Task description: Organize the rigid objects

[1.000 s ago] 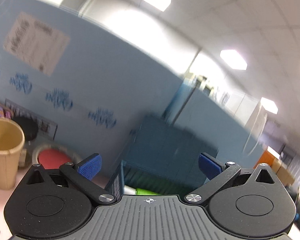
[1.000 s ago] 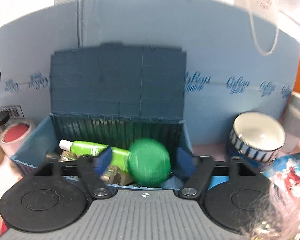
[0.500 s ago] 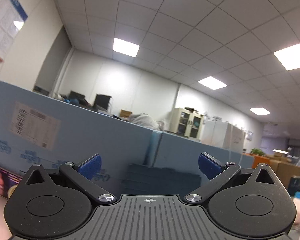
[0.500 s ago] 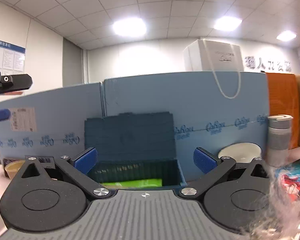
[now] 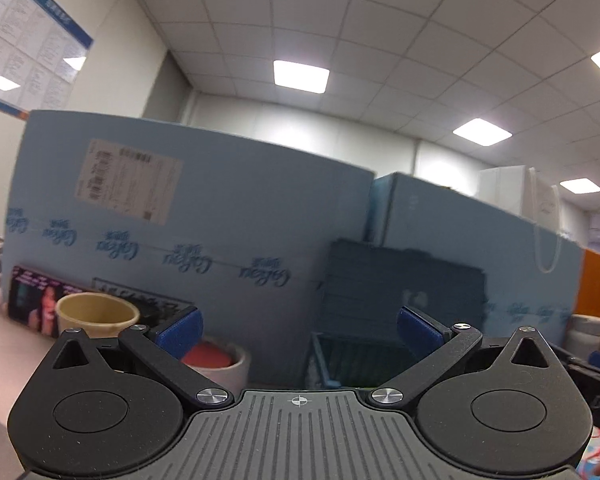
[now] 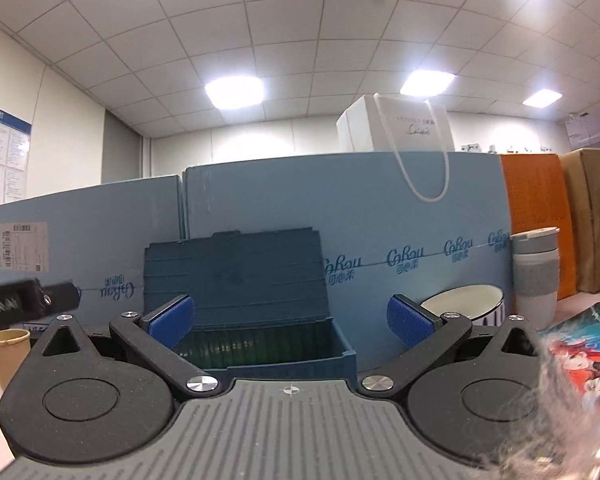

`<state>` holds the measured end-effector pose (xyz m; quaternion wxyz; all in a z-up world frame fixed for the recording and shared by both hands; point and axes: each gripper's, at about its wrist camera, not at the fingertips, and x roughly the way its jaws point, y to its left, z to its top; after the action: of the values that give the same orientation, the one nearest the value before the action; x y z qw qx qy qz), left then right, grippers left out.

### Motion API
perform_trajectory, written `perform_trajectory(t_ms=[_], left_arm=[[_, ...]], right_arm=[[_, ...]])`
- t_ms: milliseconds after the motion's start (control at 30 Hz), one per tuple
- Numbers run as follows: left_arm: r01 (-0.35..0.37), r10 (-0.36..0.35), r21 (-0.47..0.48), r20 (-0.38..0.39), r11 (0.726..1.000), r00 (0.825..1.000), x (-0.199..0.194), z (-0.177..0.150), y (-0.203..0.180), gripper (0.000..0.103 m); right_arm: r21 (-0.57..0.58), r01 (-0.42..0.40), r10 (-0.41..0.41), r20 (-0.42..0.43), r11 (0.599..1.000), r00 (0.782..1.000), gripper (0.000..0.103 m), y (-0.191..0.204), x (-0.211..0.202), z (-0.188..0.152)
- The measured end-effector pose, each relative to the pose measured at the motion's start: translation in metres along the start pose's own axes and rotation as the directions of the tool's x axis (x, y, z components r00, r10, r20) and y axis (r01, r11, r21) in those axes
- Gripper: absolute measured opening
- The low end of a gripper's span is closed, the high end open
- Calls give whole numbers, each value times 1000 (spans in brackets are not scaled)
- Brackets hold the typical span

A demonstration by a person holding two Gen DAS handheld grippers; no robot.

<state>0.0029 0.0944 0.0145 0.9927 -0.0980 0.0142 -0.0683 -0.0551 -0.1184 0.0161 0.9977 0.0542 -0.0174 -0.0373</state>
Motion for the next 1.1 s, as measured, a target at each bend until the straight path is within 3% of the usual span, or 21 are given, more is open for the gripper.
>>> perform_trajectory(t_ms=[200, 367, 633, 1100], left_arm=[[-52, 49, 19, 135, 998, 990, -9, -8, -1, 103], [-22, 12, 83, 113, 996, 994, -8, -14, -9, 103], [-69, 53, 135, 118, 988, 992, -10, -17, -15, 103], [-72, 56, 170, 101, 983, 993, -12, -19, -17, 103]], right_arm=[[-61, -5, 8, 39, 998, 999, 103, 10, -2, -9], [-76, -7, 9, 23, 997, 1000, 103, 13, 1, -11], [-110, -26, 29, 26, 994, 999, 103, 19, -1, -12], [-119, -23, 28, 39, 993, 999, 103, 20, -4, -12]])
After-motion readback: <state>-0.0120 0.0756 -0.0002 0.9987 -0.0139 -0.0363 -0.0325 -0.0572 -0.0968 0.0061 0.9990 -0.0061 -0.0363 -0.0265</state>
